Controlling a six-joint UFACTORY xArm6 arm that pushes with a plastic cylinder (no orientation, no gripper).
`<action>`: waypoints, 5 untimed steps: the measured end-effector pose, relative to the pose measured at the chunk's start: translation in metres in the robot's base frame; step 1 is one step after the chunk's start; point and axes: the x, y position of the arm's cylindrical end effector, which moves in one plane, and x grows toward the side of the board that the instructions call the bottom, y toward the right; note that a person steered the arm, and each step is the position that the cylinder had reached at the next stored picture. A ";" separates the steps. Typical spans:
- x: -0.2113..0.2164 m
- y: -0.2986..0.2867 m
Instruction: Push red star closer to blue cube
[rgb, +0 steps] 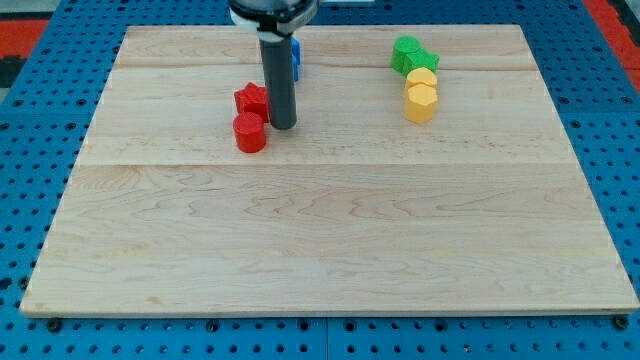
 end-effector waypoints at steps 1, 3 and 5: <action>0.031 -0.018; 0.028 -0.087; -0.028 -0.091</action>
